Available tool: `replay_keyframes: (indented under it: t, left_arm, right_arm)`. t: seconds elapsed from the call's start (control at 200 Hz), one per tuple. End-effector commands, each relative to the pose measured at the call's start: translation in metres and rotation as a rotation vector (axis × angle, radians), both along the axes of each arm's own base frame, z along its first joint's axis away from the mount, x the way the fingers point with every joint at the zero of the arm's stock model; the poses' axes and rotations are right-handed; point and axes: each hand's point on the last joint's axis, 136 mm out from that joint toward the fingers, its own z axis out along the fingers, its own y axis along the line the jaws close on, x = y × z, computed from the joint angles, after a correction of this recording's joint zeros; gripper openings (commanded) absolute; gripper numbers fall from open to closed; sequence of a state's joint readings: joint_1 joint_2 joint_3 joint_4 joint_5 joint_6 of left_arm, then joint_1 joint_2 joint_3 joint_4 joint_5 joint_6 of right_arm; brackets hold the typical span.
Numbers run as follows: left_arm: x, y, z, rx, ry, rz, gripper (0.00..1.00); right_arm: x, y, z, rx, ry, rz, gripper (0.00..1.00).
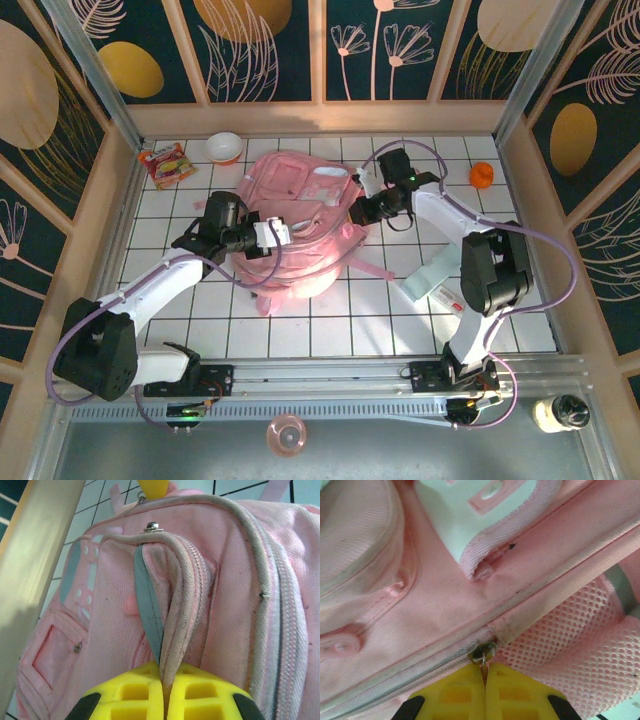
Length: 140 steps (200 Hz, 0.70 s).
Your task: Pack books, pencil case, and school supplies into a backpack
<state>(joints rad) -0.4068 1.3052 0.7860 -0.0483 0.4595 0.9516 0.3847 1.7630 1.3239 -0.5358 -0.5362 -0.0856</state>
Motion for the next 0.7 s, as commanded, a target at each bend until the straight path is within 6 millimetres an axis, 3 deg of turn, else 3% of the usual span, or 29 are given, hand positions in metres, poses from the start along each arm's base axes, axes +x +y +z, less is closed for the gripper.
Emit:
replay_keyframes:
  t: [0.0, 0.215, 0.505, 0.696]
  left_arm:
    - [0.022, -0.002, 0.028, -0.111, -0.013, 0.133, 0.00]
    - [0.036, -0.006, 0.037, -0.137, -0.027, 0.241, 0.00]
    - [0.047, -0.019, 0.043, -0.182, -0.010, 0.342, 0.00]
    - [0.056, -0.006, 0.049, -0.290, 0.057, 0.513, 0.00]
  right_arm:
    - [-0.030, 0.010, 0.036, 0.136, 0.023, 0.051, 0.00]
    - [-0.078, 0.034, 0.047, 0.225, 0.091, 0.129, 0.00]
    - [-0.113, 0.064, 0.071, 0.312, 0.107, 0.169, 0.00]
    - [-0.134, 0.093, 0.081, 0.379, 0.112, 0.130, 0.00]
